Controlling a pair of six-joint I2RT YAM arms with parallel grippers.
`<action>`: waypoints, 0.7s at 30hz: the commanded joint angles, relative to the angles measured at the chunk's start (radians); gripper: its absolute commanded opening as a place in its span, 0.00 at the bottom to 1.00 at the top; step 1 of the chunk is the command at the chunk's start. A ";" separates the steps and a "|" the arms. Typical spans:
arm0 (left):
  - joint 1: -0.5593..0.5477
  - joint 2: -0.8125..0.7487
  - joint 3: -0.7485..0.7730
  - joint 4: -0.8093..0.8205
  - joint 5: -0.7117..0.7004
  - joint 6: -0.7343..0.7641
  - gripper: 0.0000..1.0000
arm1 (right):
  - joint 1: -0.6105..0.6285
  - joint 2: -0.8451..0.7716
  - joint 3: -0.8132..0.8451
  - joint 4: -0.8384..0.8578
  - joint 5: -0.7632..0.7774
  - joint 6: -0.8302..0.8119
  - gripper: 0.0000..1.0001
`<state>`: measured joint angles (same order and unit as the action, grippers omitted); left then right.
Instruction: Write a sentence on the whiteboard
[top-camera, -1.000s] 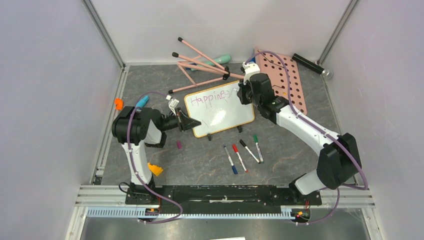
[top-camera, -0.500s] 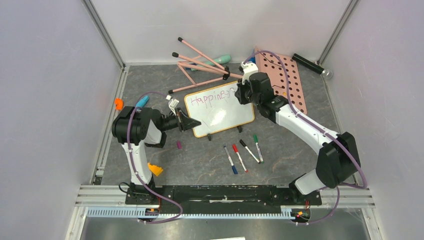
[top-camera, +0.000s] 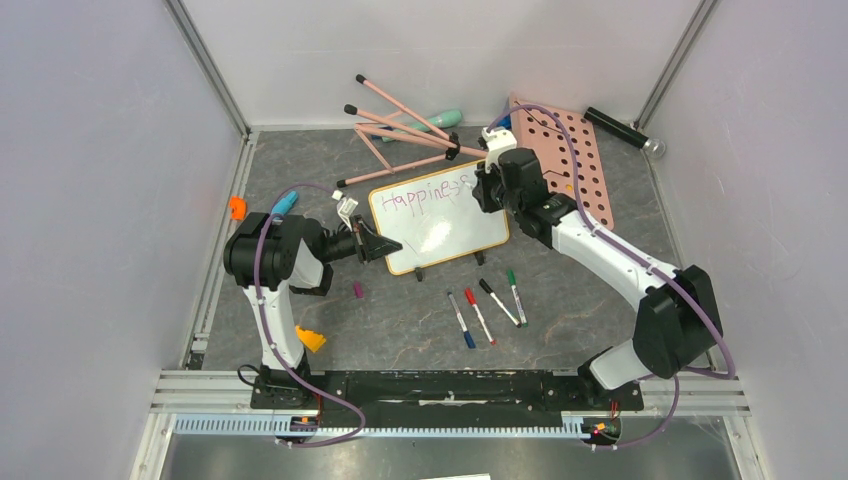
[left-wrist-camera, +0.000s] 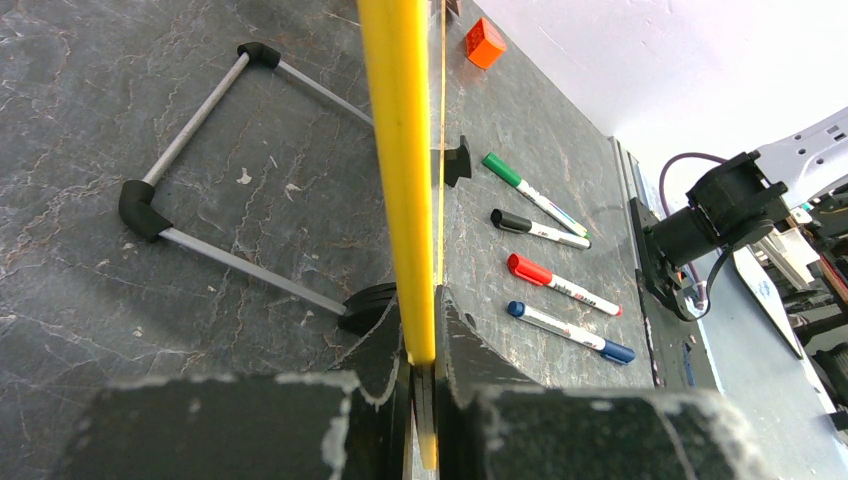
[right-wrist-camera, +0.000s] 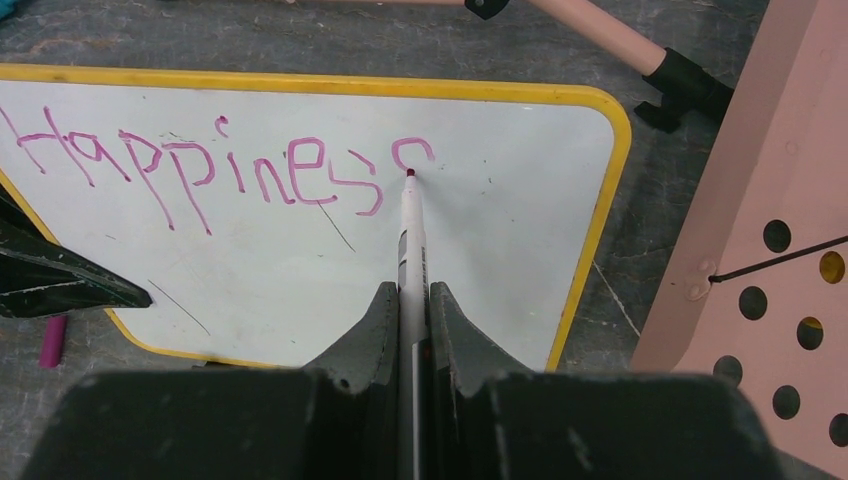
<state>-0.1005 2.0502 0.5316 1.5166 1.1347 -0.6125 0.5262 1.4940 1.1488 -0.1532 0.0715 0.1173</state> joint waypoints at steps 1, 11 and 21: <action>-0.002 0.025 -0.018 0.040 -0.027 0.197 0.07 | -0.006 -0.023 -0.011 -0.019 0.081 -0.016 0.00; -0.002 0.025 -0.019 0.040 -0.027 0.196 0.07 | -0.008 -0.037 -0.049 -0.032 0.055 -0.028 0.00; -0.002 0.025 -0.020 0.040 -0.027 0.198 0.08 | -0.008 -0.034 -0.062 -0.007 -0.059 -0.028 0.00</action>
<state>-0.1005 2.0502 0.5312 1.5166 1.1347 -0.6128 0.5251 1.4719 1.0981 -0.1844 0.0719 0.0994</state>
